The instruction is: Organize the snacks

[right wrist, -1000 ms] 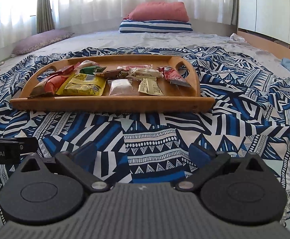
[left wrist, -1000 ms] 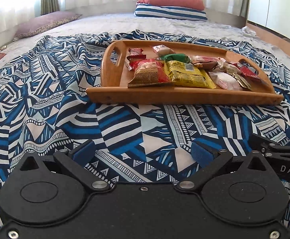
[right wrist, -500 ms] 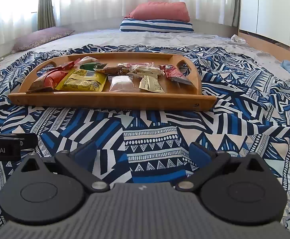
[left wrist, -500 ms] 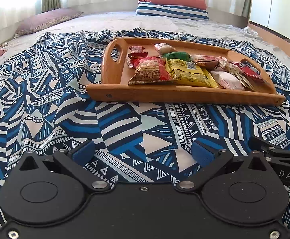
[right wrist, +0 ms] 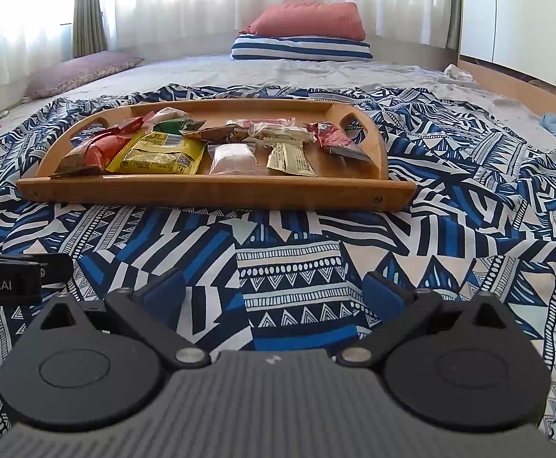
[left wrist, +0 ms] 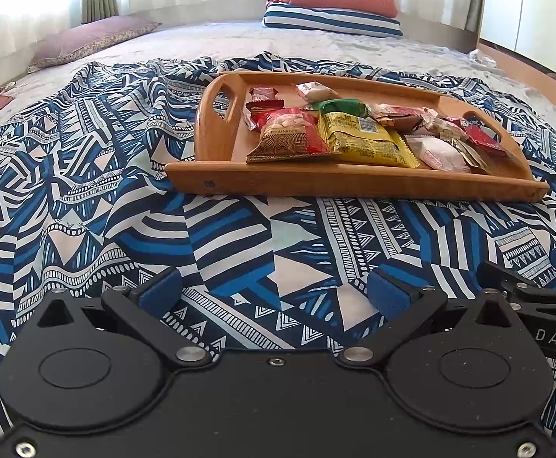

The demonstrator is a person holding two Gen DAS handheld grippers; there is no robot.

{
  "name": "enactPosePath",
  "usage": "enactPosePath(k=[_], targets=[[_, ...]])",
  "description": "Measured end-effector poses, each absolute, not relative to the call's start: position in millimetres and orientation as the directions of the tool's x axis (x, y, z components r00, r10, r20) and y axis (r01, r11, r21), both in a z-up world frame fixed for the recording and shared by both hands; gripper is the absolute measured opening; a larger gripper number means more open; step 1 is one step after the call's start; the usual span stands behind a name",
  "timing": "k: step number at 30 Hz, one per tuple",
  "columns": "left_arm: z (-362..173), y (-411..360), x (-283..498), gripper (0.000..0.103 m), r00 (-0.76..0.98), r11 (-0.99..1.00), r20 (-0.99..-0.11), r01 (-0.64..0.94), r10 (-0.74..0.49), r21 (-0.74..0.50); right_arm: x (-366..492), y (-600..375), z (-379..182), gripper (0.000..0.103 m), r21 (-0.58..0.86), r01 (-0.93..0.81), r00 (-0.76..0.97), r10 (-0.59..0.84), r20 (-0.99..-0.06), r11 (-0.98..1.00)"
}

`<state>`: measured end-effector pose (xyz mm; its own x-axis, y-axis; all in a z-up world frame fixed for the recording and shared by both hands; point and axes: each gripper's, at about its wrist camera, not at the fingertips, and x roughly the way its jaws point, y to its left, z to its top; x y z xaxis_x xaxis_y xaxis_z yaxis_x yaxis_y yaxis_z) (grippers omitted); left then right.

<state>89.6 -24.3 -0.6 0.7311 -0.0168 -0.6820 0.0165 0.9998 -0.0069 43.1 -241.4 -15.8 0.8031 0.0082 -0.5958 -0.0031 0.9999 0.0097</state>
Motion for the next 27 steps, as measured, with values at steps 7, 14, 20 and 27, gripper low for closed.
enactPosePath(k=[7,14,20,27], targets=[[-0.5,-23.5,89.2,0.103,0.729,1.0,-0.684,0.02,-0.021,-0.01,43.5,-241.7,-16.0,0.103,0.009,-0.005,0.803,0.009,-0.596,1.0],[-0.6,-23.6,89.0,0.103,0.73,1.0,-0.684,0.019,-0.02,-0.009,43.6,-241.5,-16.1,0.103,0.006,-0.006,0.804,0.008,-0.595,1.0],[-0.7,-23.8,89.0,0.103,0.73,1.0,-0.683,0.019,-0.02,-0.009,43.6,-241.6,-16.3,0.103,0.008,-0.006,0.804,0.009,-0.595,1.0],[0.1,-23.4,88.5,0.103,0.733,1.0,-0.68,0.019,-0.017,-0.004,43.6,-241.6,-16.3,0.103,0.009,-0.005,0.803,0.009,-0.596,1.0]])
